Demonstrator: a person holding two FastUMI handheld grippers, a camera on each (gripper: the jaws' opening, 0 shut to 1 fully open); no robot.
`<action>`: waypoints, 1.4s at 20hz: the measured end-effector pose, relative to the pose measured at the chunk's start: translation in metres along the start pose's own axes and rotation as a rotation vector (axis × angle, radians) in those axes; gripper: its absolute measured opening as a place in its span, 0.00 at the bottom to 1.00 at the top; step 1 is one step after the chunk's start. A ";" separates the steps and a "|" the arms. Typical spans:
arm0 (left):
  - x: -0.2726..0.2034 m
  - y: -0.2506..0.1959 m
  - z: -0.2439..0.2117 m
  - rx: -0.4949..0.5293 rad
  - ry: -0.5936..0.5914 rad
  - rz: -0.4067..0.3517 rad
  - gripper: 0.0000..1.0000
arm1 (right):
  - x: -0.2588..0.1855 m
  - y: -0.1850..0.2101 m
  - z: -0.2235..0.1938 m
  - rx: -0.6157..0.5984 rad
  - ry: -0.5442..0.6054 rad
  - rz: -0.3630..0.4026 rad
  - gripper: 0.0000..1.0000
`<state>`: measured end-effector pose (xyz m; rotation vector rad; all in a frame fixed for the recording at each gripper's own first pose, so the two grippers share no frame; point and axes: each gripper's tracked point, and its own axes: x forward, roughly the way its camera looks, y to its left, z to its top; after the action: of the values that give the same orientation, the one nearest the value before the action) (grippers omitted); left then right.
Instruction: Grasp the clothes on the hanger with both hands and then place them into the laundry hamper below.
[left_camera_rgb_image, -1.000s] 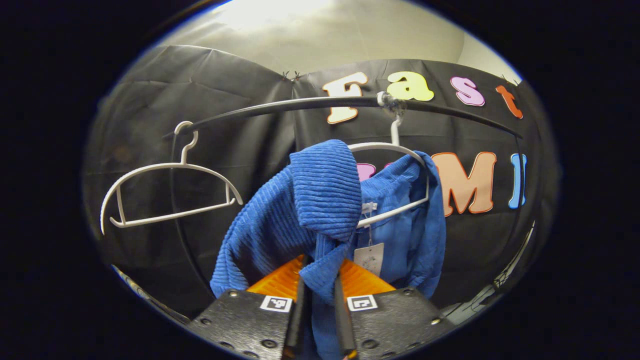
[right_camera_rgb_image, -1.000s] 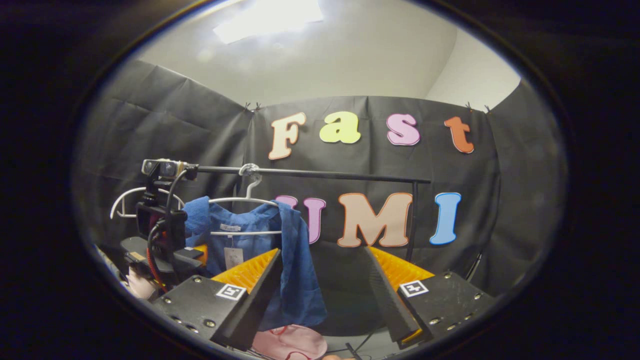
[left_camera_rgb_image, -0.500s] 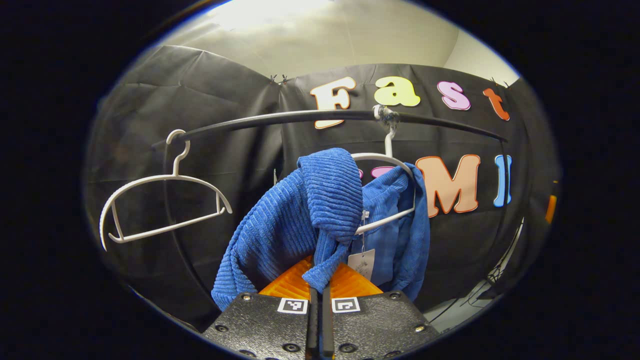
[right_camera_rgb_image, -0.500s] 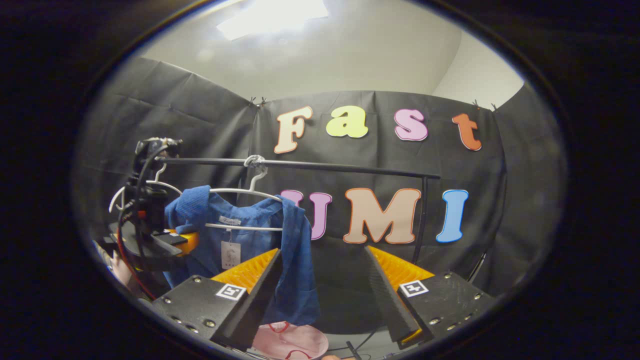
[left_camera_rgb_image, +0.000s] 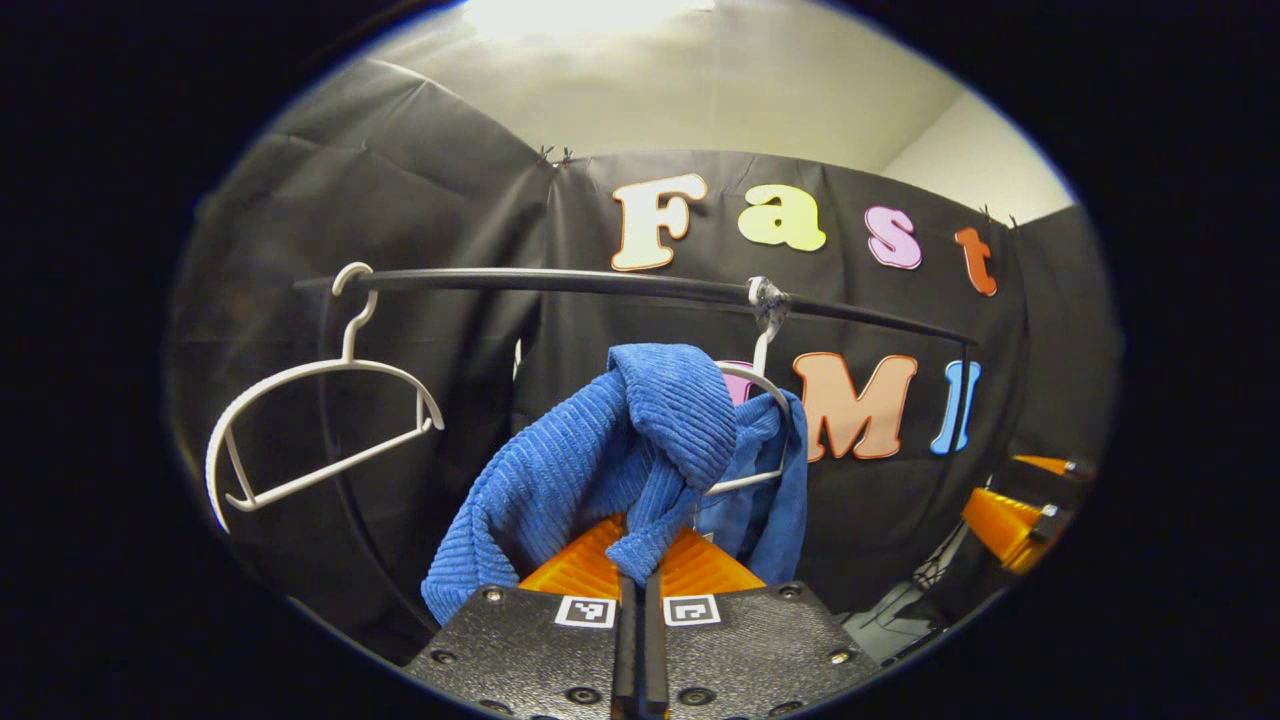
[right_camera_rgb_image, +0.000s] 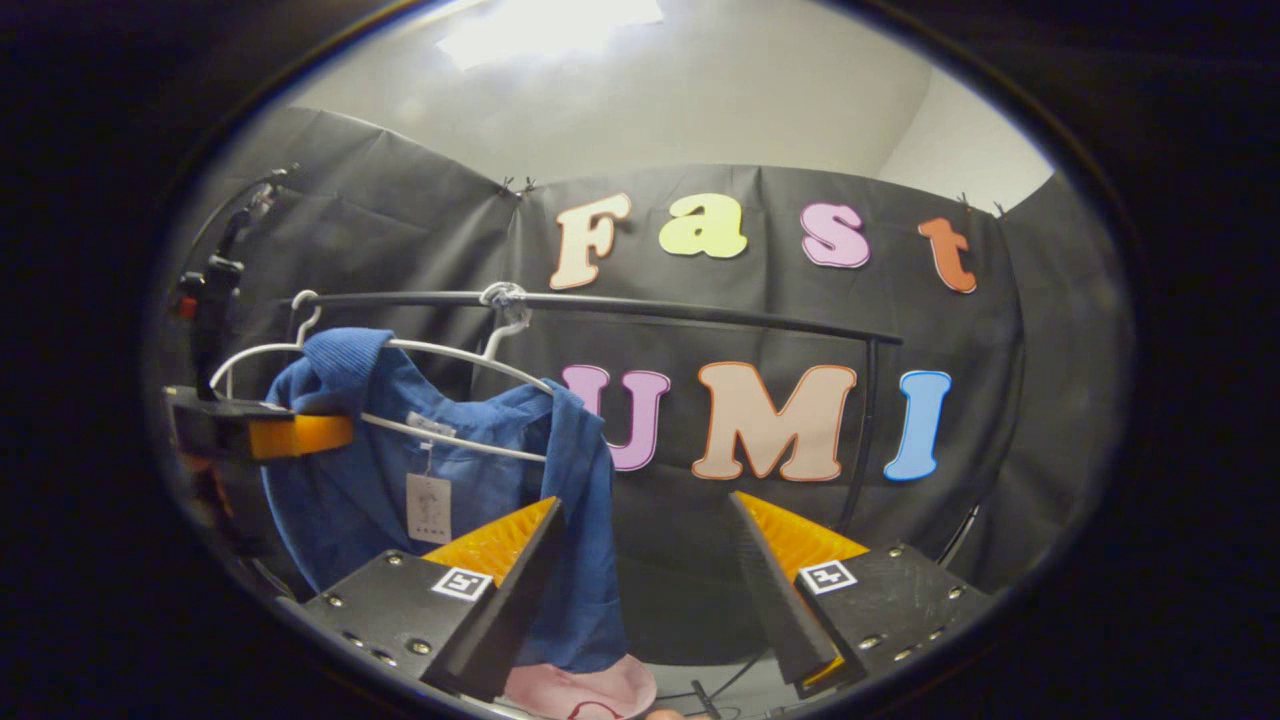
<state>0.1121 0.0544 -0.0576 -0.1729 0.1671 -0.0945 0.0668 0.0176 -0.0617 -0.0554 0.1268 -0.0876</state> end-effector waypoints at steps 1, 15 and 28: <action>0.000 0.004 0.001 0.000 -0.001 0.000 0.04 | 0.010 0.004 -0.003 0.008 0.006 0.007 0.96; -0.013 0.004 0.008 0.066 0.025 0.012 0.03 | 0.144 0.089 -0.063 0.059 0.112 0.171 0.96; -0.040 0.002 0.039 0.164 -0.044 0.039 0.03 | 0.172 0.063 -0.100 -0.006 0.224 0.057 0.03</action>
<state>0.0795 0.0666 -0.0134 -0.0082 0.1184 -0.0650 0.2294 0.0593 -0.1856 -0.0473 0.3524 -0.0362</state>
